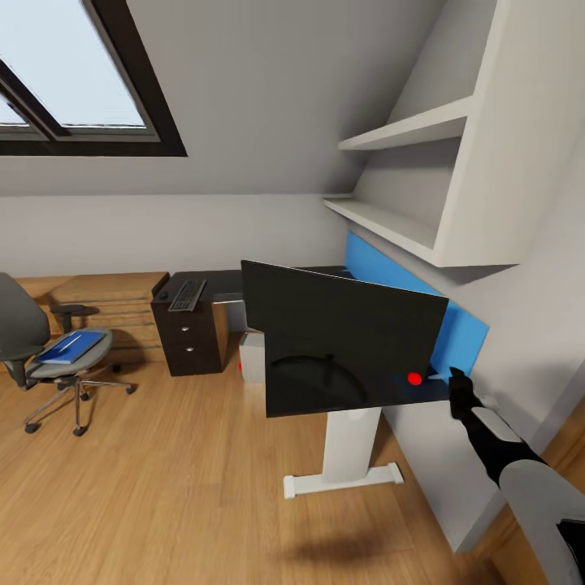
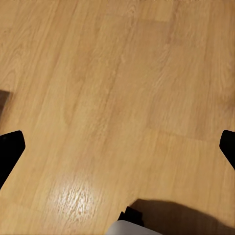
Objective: In the bedroom, organize the workspace by keeping the computer under the desk, ensuring the monitor is on the desk, placing the keyboard on the desk next to the monitor, placing the mouse on the desk next to the keyboard, moving the folder from the swivel chair onto the desk next to the mouse, stacking the notebook on top of the folder with the pen on top of the notebook, and positioning the swivel chair next to the desk.
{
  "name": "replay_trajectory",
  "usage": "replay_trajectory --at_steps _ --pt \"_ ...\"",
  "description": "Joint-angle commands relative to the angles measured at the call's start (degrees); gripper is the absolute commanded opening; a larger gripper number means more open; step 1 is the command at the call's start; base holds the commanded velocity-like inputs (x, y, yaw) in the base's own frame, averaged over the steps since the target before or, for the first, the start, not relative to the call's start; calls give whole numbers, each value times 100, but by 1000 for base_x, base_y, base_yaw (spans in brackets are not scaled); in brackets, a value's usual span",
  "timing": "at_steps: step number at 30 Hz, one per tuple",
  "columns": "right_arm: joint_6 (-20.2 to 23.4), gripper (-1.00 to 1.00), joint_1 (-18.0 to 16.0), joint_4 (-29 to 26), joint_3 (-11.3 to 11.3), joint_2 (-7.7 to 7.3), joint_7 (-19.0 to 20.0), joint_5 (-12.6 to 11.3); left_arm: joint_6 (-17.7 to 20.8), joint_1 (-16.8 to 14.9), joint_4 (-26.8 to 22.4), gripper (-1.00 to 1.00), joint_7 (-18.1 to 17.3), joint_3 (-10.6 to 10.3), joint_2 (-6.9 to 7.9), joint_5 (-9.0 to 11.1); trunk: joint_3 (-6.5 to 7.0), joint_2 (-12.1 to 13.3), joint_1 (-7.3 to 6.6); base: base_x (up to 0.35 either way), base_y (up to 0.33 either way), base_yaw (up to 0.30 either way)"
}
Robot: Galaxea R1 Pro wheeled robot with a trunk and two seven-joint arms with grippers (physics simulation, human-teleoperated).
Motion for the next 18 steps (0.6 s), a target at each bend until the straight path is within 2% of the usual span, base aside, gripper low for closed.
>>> replay_trajectory --at_steps 1,3,6,12,18 --pt "-16 100 -5 0 2 -2 -5 -176 -17 -5 0 100 36 -49 1 31 -13 -13 4 0 0 0" --pt "-13 100 -2 19 -1 -4 -18 -447 -18 -5 0 100 36 -49 1 31 -13 -13 4 0 0 0" --pt "-4 100 1 35 -7 -6 -29 -691 -55 -5 0 100 36 -49 -1 34 -13 -13 4 0 0 0" --pt "-3 100 2 35 -7 -7 -11 -762 -97 -5 0 100 36 -61 -10 27 -13 -13 4 35 0 0" --pt "-22 100 3 20 -3 -18 153 -743 -98 -5 0 100 29 -70 -16 14 -13 -13 4 225 -50 0"
